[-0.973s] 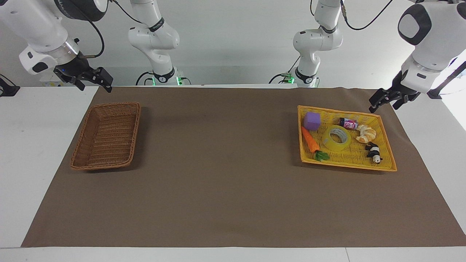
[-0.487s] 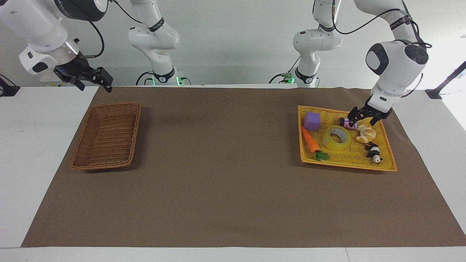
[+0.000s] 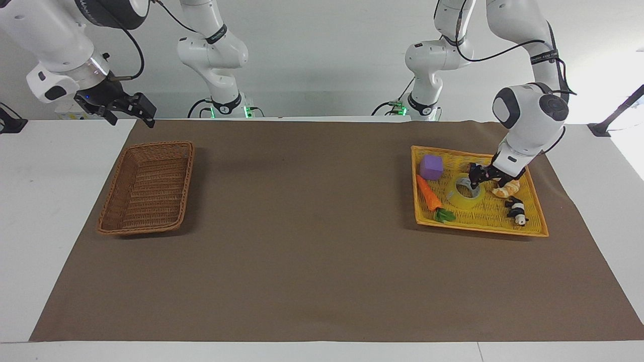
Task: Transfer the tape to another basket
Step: 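Reach the left gripper into the yellow tray and grasp the tape roll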
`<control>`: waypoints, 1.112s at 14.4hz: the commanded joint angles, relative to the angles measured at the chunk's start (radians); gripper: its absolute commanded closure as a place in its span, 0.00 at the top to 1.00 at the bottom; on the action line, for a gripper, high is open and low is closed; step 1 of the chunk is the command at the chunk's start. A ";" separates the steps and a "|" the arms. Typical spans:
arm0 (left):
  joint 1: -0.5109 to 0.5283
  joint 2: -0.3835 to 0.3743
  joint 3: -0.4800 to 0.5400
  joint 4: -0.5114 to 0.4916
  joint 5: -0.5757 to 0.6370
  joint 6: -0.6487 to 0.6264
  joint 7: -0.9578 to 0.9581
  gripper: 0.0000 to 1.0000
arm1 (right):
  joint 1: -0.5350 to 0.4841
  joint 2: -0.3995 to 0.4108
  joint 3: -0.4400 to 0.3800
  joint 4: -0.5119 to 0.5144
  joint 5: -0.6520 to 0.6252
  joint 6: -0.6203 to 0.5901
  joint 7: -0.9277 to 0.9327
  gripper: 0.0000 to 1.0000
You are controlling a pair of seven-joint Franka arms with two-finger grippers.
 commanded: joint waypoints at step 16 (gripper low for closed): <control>-0.063 0.073 -0.007 0.268 0.003 -0.285 -0.004 0.00 | -0.008 -0.022 0.004 -0.025 0.003 0.008 -0.018 1.00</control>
